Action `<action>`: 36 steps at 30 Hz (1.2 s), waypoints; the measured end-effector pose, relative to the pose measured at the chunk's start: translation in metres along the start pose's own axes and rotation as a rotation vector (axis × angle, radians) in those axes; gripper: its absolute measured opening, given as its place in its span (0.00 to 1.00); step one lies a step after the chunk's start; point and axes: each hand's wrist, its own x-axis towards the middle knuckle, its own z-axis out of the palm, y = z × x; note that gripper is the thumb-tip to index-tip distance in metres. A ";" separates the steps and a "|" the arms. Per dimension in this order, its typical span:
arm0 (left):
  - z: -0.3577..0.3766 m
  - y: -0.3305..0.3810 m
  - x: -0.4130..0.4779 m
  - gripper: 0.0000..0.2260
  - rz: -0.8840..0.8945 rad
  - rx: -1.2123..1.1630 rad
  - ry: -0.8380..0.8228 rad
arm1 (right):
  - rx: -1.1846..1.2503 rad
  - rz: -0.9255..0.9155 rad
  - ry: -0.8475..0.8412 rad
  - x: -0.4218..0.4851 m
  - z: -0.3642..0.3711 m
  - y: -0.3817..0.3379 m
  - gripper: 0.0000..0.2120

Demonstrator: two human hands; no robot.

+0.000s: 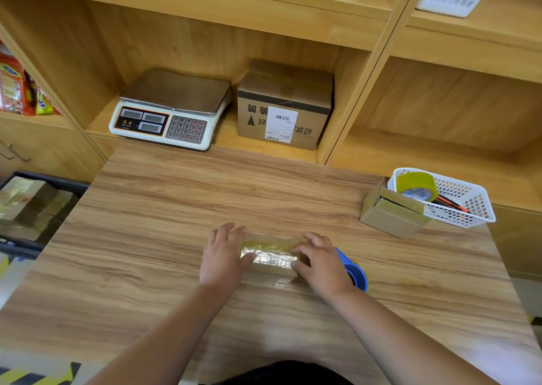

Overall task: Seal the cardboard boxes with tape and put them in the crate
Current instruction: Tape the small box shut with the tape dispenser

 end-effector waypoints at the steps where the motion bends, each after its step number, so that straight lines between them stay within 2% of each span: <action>1: 0.002 -0.001 0.001 0.30 -0.028 -0.015 0.003 | 0.006 0.011 0.000 0.000 0.001 0.000 0.12; 6: 0.011 -0.009 0.008 0.38 -0.187 -0.034 -0.035 | 0.062 0.065 0.009 0.000 0.005 -0.001 0.11; 14: 0.013 -0.014 0.016 0.32 -0.480 -0.296 -0.229 | 0.124 0.117 -0.020 -0.002 0.005 -0.001 0.11; 19: 0.018 -0.010 0.012 0.24 -0.493 -0.536 -0.205 | 0.113 0.117 -0.017 -0.005 0.006 -0.003 0.12; 23: 0.019 -0.004 0.011 0.17 -0.503 -0.543 -0.158 | 0.061 0.115 -0.053 -0.007 0.007 -0.003 0.14; 25: 0.015 0.000 0.011 0.18 -0.513 -0.534 -0.170 | 0.026 0.116 -0.073 -0.009 0.007 -0.003 0.15; 27: 0.011 0.005 0.009 0.20 -0.421 -0.311 -0.142 | -0.006 0.108 -0.090 -0.010 0.006 -0.002 0.16; 29: 0.010 0.009 0.004 0.26 -0.212 -0.036 -0.042 | -0.032 0.103 -0.110 -0.012 0.006 -0.002 0.18; 31: 0.010 0.014 0.002 0.29 0.000 0.079 0.002 | -0.030 0.111 -0.114 -0.015 0.006 -0.001 0.19; 36: 0.018 0.023 0.014 0.31 0.235 0.330 -0.158 | 0.031 0.149 -0.075 -0.018 0.005 -0.003 0.22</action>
